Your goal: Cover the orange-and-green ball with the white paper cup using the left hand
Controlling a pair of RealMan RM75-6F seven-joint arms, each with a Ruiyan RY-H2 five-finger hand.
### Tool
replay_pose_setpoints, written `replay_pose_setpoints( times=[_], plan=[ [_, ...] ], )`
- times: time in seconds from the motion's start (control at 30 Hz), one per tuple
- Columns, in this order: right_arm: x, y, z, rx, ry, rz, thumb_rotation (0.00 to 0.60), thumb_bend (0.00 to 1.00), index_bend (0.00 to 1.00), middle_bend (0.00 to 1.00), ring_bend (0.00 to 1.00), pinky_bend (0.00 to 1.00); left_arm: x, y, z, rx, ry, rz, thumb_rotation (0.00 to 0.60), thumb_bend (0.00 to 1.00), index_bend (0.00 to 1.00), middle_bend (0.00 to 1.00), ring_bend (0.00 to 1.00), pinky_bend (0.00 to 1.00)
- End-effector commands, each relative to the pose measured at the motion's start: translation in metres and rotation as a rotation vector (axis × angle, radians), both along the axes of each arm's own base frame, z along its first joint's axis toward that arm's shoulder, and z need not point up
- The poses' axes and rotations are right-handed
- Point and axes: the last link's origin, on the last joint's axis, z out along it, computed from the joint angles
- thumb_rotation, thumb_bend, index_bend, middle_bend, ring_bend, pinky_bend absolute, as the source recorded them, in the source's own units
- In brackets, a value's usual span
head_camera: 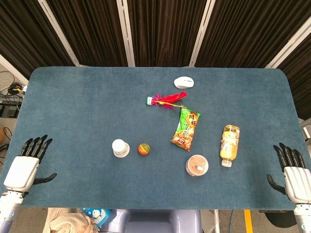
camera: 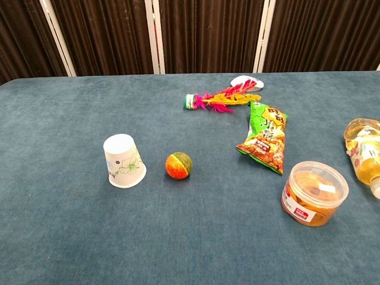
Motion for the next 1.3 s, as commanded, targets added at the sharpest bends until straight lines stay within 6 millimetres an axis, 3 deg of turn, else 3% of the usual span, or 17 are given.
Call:
replay_pose_setpoints(
  times=[0.03, 0.53, 0.73, 1.03, 1.3],
  plan=[
    [0.0, 0.0, 0.0, 0.0, 0.0, 0.0, 0.6, 0.35, 0.0, 0.0, 0.0, 0.03, 0.0, 0.0, 0.0, 0.0, 0.0, 0.0, 0.6, 0.06, 0.0, 0.0, 0.0, 0.0],
    [0.0, -0.001, -0.001, 0.002, 0.001, -0.003, 0.6, 0.35, 0.0, 0.0, 0.0, 0.03, 0.001, 0.001, -0.002, -0.018, 0.001, -0.008, 0.6, 0.06, 0.0, 0.0, 0.0, 0.0],
    [0.0, -0.002, -0.002, 0.004, 0.0, -0.006, 0.6, 0.35, 0.0, 0.0, 0.0, 0.03, 0.011, 0.014, -0.006, -0.052, 0.043, -0.074, 0.6, 0.07, 0.0, 0.0, 0.0, 0.02],
    [0.0, -0.002, -0.001, 0.003, -0.01, -0.006, 0.6, 0.35, 0.0, 0.0, 0.0, 0.03, 0.067, 0.062, -0.031, -0.137, 0.027, -0.145, 0.6, 0.1, 0.0, 0.01, 0.03, 0.16],
    [-0.002, -0.002, 0.0, -0.001, -0.015, -0.016, 0.6, 0.35, 0.0, 0.0, 0.0, 0.03, 0.109, 0.088, -0.068, -0.208, 0.059, -0.174, 0.6, 0.14, 0.03, 0.14, 0.14, 0.27]
  ],
)
